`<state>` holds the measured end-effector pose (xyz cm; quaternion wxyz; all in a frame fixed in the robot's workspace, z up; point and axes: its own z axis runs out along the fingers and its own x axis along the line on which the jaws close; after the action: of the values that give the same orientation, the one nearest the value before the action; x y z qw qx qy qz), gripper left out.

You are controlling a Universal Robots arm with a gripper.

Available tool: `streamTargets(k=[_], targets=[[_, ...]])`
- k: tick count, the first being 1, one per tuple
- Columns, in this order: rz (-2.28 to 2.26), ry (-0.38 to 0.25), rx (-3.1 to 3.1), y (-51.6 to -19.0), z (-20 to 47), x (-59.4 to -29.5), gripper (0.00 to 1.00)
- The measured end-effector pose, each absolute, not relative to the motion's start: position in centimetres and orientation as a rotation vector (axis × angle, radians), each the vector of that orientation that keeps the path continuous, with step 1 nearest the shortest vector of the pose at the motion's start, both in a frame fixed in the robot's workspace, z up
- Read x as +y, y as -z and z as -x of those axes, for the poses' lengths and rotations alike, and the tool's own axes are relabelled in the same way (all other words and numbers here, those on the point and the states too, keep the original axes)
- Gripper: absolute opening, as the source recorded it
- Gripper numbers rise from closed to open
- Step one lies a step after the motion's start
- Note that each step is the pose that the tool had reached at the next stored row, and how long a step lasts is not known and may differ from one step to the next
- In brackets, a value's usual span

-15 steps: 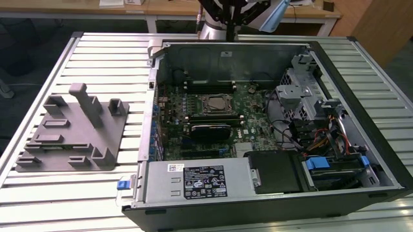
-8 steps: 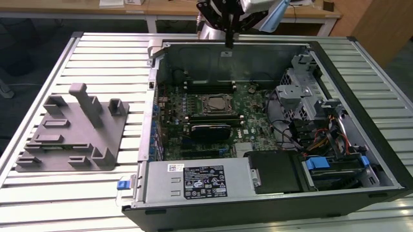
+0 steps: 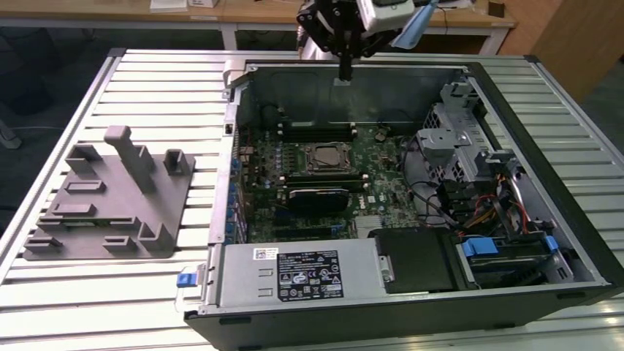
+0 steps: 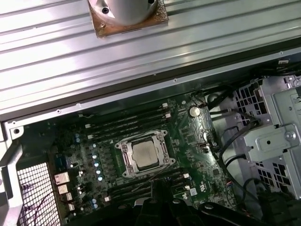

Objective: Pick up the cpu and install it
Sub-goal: 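Install the first cpu locking lever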

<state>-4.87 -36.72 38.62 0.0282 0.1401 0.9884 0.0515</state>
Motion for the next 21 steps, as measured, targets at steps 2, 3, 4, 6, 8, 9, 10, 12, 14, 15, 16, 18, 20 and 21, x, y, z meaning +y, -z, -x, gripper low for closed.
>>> streamTargets(k=[2, 3, 4, 6, 8, 9, 10, 12, 14, 15, 16, 18, 20, 21], targets=[[-0.433, -0.159, 3.051, -38.2, 4.9, -36.7, 0.11], [-0.433, -0.159, 3.050, -38.1, 4.9, -36.7, 0.11], [-0.433, -0.159, 3.051, -37.9, 4.9, -36.7, 0.11], [-0.433, -0.159, 3.051, -37.5, 4.9, -36.7, 0.11], [-0.433, -0.158, 3.052, -37.2, 4.9, -36.7, 0.11], [-0.433, -0.158, 3.052, -37.0, 4.9, -36.7, 0.11], [-0.433, -0.158, 3.053, -36.8, 4.9, -36.7, 0.11], [-0.433, -0.158, 3.055, -36.4, 4.9, -36.7, 0.11], [-0.434, -0.157, 3.056, -36.1, 4.8, -36.7, 0.11], [-0.434, -0.157, 3.057, -35.9, 4.8, -36.7, 0.11], [-0.434, -0.157, 3.058, -35.7, 4.8, -36.7, 0.11], [-0.433, -0.156, 3.059, -35.3, 4.8, -36.7, 0.11], [-0.433, -0.155, 3.061, -35.0, 4.8, -36.7, 0.11], [-0.433, -0.154, 3.061, -34.8, 4.8, -36.7, 0.11]])
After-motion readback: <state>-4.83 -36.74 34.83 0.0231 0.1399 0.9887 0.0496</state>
